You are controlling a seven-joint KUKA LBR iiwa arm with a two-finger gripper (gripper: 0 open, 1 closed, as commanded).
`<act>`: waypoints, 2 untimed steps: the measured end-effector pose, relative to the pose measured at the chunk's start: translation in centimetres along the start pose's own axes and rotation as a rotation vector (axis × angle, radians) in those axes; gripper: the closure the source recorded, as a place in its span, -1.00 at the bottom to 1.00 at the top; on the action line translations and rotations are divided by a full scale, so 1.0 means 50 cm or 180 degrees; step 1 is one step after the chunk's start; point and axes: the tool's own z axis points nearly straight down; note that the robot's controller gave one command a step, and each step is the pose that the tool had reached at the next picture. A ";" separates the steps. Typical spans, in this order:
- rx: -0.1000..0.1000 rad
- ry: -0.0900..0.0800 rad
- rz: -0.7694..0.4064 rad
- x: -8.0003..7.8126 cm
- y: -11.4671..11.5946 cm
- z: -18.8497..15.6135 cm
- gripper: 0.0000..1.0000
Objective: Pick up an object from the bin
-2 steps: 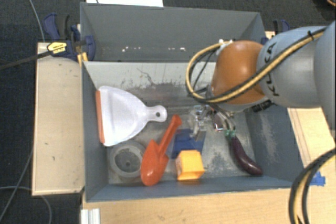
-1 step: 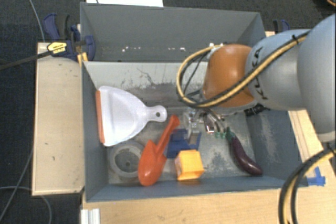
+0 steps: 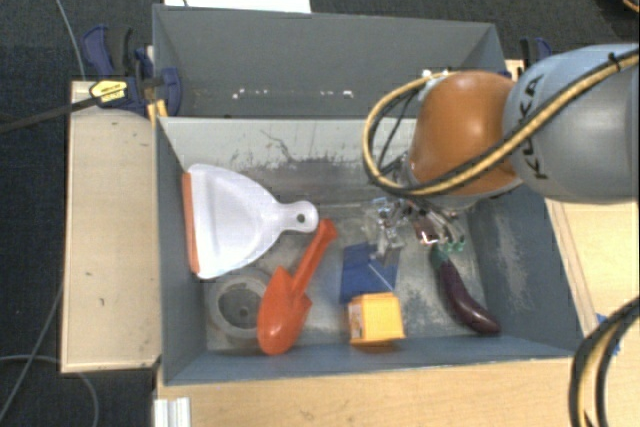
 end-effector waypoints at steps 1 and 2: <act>0.0004 -0.0007 0.0759 -0.024 0.098 0.080 1.00; -0.0006 -0.0033 0.0759 -0.026 0.098 0.079 1.00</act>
Offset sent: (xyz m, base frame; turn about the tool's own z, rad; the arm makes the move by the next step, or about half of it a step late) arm 0.0059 0.0149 -0.0472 -0.0921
